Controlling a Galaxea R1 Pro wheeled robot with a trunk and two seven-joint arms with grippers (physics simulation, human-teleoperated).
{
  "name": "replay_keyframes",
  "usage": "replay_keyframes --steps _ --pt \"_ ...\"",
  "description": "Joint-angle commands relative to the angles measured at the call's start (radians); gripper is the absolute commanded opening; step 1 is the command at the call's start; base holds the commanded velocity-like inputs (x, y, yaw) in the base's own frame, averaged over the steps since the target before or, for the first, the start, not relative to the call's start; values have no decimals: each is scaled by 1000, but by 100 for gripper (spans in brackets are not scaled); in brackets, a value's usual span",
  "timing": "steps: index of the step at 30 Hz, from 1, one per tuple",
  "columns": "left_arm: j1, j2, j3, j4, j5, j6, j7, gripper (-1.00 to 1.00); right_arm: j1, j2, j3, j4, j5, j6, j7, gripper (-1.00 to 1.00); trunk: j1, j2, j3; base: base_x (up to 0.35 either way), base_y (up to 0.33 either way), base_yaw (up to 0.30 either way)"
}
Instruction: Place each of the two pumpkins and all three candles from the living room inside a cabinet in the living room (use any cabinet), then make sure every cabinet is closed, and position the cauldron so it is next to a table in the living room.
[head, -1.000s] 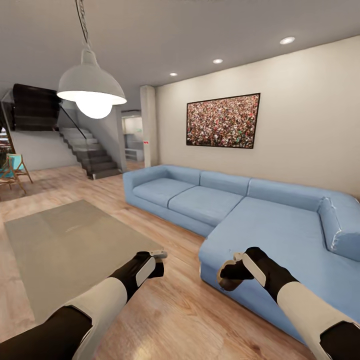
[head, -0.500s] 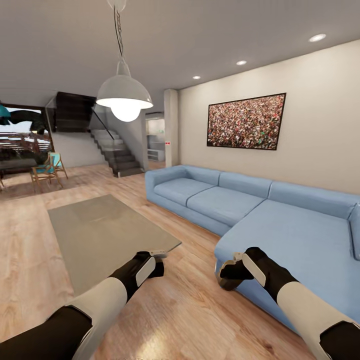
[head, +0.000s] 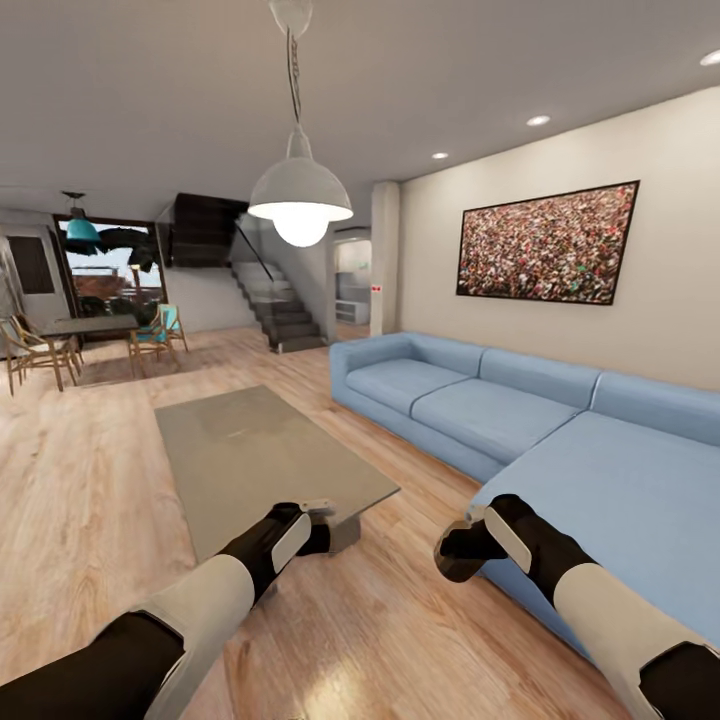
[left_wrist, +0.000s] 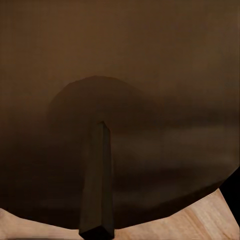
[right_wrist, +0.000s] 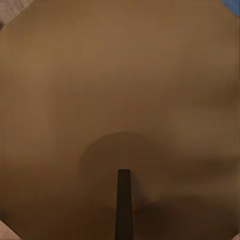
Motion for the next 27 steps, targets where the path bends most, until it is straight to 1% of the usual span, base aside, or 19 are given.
replay_keyframes --steps 1,12,27 --pt "-1 0 -8 -2 9 3 8 -100 -1 -2 7 -2 -10 2 -7 -100 0 -1 -1 0 0 285" --pt "-1 0 -8 -2 9 3 8 -100 -1 5 9 -2 -7 2 -7 -100 0 -1 -2 0 0 291" --pt "-1 0 -8 -2 9 3 8 -100 -1 6 11 -2 -7 2 -7 -100 0 -1 0 0 0 292"
